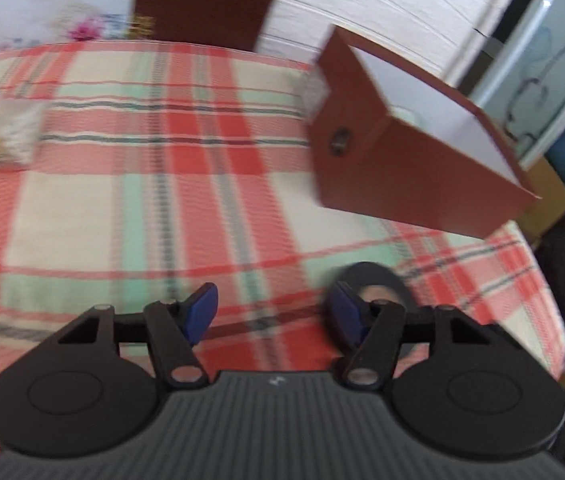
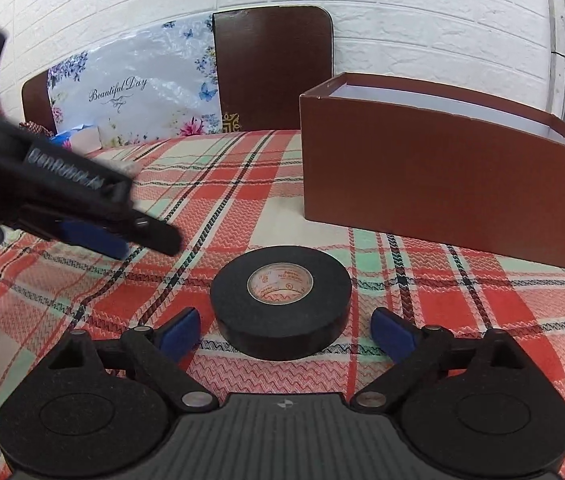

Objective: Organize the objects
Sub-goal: 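Lower the black tape roll into the brown box and release it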

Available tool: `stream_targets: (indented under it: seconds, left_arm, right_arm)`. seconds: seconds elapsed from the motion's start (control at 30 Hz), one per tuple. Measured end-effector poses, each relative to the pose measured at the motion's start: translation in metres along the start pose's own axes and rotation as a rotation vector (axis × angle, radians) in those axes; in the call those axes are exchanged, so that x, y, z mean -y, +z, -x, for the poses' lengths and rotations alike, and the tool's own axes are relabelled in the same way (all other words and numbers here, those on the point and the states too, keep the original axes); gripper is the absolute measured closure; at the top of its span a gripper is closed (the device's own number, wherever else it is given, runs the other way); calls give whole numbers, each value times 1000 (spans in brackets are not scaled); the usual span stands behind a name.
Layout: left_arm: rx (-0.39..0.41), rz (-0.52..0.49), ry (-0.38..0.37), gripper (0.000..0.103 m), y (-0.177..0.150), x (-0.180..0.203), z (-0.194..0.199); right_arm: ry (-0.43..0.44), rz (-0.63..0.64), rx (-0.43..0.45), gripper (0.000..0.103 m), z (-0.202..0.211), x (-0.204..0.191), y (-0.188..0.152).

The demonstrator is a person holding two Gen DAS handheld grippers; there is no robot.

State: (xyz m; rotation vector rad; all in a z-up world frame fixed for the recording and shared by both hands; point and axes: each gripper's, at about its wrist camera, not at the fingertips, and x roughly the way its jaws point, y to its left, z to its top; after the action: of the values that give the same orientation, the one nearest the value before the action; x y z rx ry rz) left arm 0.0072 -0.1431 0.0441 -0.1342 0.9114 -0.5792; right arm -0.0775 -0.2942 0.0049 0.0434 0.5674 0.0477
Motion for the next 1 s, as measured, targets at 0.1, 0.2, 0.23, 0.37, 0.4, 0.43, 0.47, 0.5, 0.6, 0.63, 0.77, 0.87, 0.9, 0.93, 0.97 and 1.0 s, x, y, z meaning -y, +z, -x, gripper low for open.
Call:
stream_targets:
  seconds: [0.1, 0.2, 0.23, 0.37, 0.4, 0.43, 0.47, 0.5, 0.6, 0.63, 0.77, 0.87, 0.9, 0.93, 0.97, 1.0]
  left_arm:
    - [-23, -47, -45, 40, 5, 26, -9]
    - [-94, -104, -15, 54, 2, 40, -27]
    - [-124, -108, 0, 59, -1, 40, -35]
    - [-82, -131, 29, 69, -4, 42, -38]
    - [-81, -132, 34, 70, -4, 44, -36]
    - [-79, -130, 36, 70, -3, 44, -34]
    - [-76, -126, 37, 70, -2, 45, -31]
    - [-65, -122, 33, 70, 0, 47, -27]
    - [-22, -132, 7, 70, 9, 58, -11]
    - [-9, -143, 1, 70, 13, 64, -6]
    - [58, -206, -30, 70, 31, 96, 8]
    - [101, -243, -66, 70, 53, 123, 9]
    - [113, -261, -76, 70, 62, 133, 7]
    - [125, -280, -84, 70, 70, 143, 4]
    - [137, -296, -88, 70, 77, 153, 1]
    - [149, -312, -93, 70, 85, 164, -3]
  right_arm:
    - [-4, -9, 9, 20, 0, 1, 0]
    - [-1, 6, 16, 29, 1, -2, -1]
    - [-4, 16, 16, 29, 0, -4, -1]
    - [-22, 49, 9, 29, -4, -11, -1]
    - [-24, 53, 12, 29, -4, -12, -1]
    - [-23, 54, 17, 29, -3, -12, -2]
    - [-20, 49, 26, 29, -2, -12, -2]
    - [-13, 42, 37, 30, 0, -10, -2]
    - [-9, 10, 123, 29, 15, -5, -5]
    - [-17, -2, 160, 29, 21, -4, -6]
    - [-59, -36, 278, 29, 41, 5, 3]
    - [-114, -26, 360, 29, 53, 19, 18]
    - [-129, -28, 380, 29, 55, 27, 24]
    - [-144, -31, 397, 29, 56, 35, 30]
    - [-160, -34, 415, 29, 57, 44, 37]
    - [-172, -36, 429, 29, 57, 53, 44]
